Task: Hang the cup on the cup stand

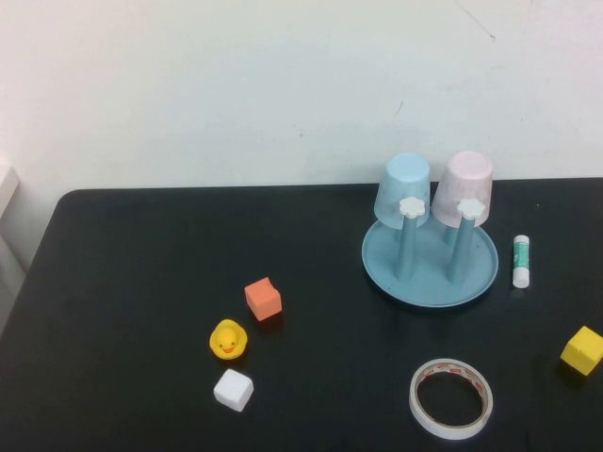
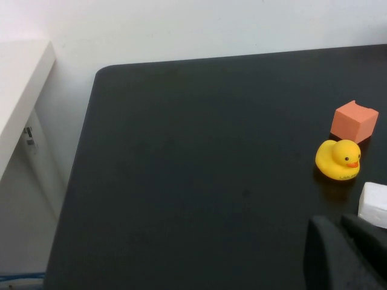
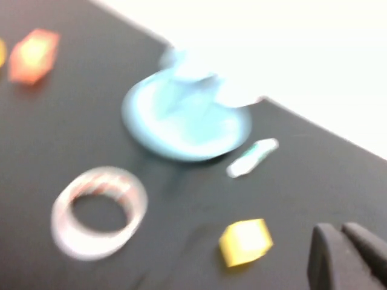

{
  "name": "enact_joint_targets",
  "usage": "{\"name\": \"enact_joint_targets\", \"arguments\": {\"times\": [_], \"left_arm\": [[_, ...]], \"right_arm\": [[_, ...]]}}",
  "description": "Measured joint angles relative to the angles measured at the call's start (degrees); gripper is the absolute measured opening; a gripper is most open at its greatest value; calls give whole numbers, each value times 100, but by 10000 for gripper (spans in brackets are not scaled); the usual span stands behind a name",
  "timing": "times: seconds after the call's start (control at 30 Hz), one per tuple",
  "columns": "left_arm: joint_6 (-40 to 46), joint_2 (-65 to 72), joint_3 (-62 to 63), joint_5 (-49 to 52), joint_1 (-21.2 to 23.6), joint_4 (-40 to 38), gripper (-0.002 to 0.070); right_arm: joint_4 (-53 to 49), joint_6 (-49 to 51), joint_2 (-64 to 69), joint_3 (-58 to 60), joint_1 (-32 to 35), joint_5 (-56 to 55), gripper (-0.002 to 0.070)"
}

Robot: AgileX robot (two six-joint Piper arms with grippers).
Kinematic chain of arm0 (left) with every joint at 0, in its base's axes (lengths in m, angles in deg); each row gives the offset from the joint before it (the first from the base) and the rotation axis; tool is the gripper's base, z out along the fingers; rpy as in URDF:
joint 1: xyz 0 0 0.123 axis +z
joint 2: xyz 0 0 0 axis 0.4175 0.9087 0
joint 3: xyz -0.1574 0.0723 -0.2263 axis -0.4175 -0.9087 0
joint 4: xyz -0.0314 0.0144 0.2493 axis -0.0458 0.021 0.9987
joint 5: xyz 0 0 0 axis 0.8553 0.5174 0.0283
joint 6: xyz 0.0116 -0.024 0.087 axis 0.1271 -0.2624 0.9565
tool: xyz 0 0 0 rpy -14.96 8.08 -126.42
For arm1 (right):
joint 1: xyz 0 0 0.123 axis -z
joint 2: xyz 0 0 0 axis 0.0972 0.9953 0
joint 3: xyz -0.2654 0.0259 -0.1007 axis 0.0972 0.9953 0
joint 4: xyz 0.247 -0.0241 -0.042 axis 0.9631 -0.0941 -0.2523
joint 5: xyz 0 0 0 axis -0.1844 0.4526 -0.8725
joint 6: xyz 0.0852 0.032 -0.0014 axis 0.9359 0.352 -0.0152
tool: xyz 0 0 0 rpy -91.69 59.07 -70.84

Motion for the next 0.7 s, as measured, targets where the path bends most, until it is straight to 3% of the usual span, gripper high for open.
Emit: {"name": "enact_joint_targets", "arguments": {"times": [0.1, 0.27, 0.43, 0.7], "left_arm": [[0, 0, 0, 0, 0, 0, -1], [0, 0, 0, 3, 0, 0, -1], [0, 0, 0, 3, 0, 0, -1], [8, 0, 0, 3, 0, 0, -1]], "right_arm": [[479, 0, -241, 0, 1674, -633, -1], [775, 0, -596, 0, 3269, -1333, -1], [1217, 32, -775, 0, 3931, -1595, -1], [1328, 12, -802, 0, 3995, -1608, -1]]}}
